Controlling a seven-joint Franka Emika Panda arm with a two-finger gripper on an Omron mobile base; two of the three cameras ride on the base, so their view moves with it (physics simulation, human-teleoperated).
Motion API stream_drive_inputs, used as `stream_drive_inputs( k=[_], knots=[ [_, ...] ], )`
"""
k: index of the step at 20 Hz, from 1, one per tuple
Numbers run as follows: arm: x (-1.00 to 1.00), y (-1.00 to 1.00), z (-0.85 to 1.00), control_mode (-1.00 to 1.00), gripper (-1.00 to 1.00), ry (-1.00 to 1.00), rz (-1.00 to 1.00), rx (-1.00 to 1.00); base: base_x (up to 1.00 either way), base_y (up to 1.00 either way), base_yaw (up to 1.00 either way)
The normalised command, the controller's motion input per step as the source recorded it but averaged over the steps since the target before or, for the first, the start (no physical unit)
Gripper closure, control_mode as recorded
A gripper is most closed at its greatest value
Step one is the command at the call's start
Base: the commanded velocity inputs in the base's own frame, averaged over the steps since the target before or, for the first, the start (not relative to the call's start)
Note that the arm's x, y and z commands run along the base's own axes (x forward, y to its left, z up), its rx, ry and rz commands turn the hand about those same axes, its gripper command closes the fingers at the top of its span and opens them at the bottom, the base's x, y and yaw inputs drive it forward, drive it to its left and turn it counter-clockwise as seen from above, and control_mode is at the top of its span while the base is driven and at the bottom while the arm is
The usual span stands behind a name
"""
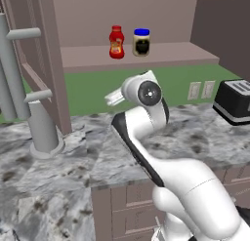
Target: Move the ketchup and mayonnaise from the cabinet to the dining counter.
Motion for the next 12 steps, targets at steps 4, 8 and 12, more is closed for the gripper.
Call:
stream_drive_inputs(
  k=[4, 8, 12],
  knots=[
    [0.09, -0.19, 0.07, -1.00, -1.00, 0.08, -0.05, 0.12, 0.00, 0.00, 0.00],
    [0.56, -0.13, 0.03, -1.00, -1.00, 0.05, 0.00, 0.18, 0.00, 0.00, 0.00],
    [0.34, -0.34, 0.07, -1.00, -1.00, 0.11, 0.00, 0.17, 0.00, 0.00, 0.00]
  ],
)
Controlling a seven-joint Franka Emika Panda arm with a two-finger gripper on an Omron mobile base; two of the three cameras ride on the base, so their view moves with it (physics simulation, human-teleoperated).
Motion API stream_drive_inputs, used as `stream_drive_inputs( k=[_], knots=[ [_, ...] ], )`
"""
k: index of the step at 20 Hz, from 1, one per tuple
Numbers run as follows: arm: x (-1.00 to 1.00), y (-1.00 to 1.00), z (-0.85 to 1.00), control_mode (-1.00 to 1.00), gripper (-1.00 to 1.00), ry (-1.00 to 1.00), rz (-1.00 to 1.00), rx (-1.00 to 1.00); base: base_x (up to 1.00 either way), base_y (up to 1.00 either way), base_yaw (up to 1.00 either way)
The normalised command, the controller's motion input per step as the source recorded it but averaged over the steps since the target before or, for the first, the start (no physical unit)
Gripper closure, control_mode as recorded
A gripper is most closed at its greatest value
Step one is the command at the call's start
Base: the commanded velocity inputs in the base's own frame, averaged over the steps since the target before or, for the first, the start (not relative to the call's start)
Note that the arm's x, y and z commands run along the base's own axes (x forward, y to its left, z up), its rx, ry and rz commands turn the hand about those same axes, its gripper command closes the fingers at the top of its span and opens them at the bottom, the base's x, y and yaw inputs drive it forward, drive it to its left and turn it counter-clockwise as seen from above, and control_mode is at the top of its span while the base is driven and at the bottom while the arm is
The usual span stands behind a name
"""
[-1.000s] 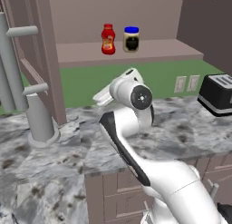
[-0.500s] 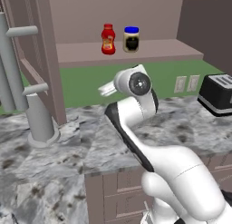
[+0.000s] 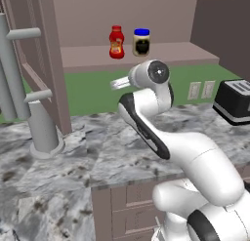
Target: Move the ketchup and mayonnaise from the cabinet to the dining counter.
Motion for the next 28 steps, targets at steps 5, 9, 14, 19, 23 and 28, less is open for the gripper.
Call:
stream_drive_inputs(
  k=[5, 9, 14, 19, 23, 28],
  knots=[
    [0.22, -0.21, 0.01, -1.00, -1.00, 0.05, -0.02, 0.15, 0.00, 0.00, 0.00],
    [0.38, -0.02, 0.05, -1.00, -1.00, 0.00, 0.00, 0.18, 0.00, 0.00, 0.00],
    [0.30, -0.01, 0.09, -1.00, -1.00, 0.00, 0.00, 0.05, 0.00, 0.00, 0.00],
    [0.37, -0.18, 0.15, -1.00, -1.00, 0.05, -0.06, 0.00, 0.00, 0.00, 0.00],
    [0.32, -0.32, 0.30, -1.00, -1.00, 0.07, -0.07, 0.00, 0.00, 0.00, 0.00],
    [0.20, -0.27, 0.32, -1.00, -1.00, 0.08, -0.06, 0.00, 0.00, 0.00, 0.00]
  ],
)
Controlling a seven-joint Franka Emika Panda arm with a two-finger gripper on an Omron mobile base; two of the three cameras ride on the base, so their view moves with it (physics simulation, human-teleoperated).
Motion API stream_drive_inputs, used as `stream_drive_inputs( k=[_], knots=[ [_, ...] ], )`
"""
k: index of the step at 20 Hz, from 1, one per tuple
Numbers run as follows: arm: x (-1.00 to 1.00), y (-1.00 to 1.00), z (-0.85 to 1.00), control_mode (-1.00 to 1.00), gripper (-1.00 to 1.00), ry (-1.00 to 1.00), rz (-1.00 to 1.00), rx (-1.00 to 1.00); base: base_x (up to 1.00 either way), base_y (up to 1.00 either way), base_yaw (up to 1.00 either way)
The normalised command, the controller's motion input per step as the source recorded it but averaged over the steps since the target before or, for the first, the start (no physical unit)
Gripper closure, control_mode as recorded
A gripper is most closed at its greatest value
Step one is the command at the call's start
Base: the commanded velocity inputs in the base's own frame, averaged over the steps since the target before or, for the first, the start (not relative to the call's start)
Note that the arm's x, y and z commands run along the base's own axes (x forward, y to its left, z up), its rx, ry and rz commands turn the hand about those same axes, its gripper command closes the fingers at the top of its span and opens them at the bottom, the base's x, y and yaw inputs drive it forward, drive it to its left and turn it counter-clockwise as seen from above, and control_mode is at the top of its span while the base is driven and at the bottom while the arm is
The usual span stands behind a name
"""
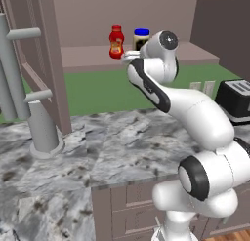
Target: Move the ketchup and mayonnaise from the cabinet to the dining counter.
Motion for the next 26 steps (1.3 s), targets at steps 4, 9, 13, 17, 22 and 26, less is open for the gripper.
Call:
stream_drive_inputs(
  k=[4, 9, 13, 17, 22, 26],
  knots=[
    [0.14, -0.23, 0.21, -1.00, -1.00, 0.02, -0.06, 0.00, 0.00, 0.00, 0.00],
    [0.10, -0.15, 0.12, -1.00, -1.00, 0.00, -0.04, 0.00, 0.00, 0.00, 0.00],
    [0.08, -0.17, 0.20, -1.00, -1.00, 0.00, -0.03, 0.00, 0.00, 0.00, 0.00],
    [0.10, -0.18, 0.28, -1.00, -1.00, 0.00, -0.04, 0.00, 0.00, 0.00, 0.00],
    [0.08, -0.09, 0.20, -1.00, -1.00, 0.00, -0.04, 0.00, 0.00, 0.00, 0.00],
    [0.00, 0.00, 0.06, -1.00, -1.00, 0.00, 0.00, 0.00, 0.00, 0.00, 0.00]
  ],
)
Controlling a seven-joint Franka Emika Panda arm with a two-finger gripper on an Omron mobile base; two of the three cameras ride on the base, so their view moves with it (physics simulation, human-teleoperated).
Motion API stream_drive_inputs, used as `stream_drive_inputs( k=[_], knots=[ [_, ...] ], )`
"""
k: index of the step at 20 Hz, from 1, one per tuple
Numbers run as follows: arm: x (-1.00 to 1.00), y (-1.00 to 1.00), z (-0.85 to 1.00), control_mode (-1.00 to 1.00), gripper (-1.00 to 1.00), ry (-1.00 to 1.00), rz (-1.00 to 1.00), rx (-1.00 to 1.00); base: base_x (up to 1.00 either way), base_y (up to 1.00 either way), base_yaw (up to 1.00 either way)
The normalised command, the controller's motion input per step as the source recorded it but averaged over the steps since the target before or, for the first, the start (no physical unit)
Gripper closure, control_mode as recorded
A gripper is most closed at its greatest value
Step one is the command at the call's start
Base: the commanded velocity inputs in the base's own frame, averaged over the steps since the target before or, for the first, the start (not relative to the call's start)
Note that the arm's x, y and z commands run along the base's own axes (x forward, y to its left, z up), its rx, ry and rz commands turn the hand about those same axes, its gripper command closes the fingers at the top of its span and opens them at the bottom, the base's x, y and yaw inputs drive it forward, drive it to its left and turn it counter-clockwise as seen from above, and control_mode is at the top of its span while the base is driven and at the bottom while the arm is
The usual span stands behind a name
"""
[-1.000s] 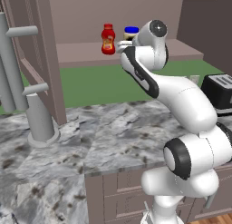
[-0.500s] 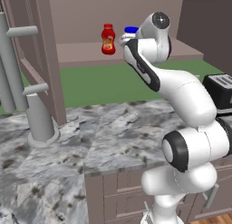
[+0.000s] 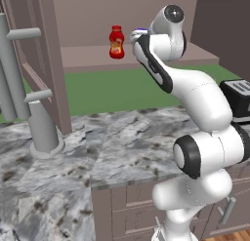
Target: Move the ketchup and mayonnaise from the cabinet to the dining counter.
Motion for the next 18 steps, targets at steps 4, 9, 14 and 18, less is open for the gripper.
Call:
stream_drive_inputs(
  k=[4, 9, 14, 18],
  knots=[
    [0.03, 0.00, 0.11, -1.00, -1.00, 0.00, 0.00, 0.00, 0.00, 0.00, 0.00],
    [0.02, 0.00, 0.08, -1.00, -1.00, -0.05, 0.00, 0.00, 0.00, 0.00, 0.00],
    [0.01, 0.00, 0.03, -1.00, -1.00, -0.09, 0.00, 0.00, 0.00, 0.00, 0.00],
    [0.01, 0.00, 0.03, -1.00, -1.00, -0.08, 0.00, 0.00, 0.00, 0.00, 0.00]
  ],
)
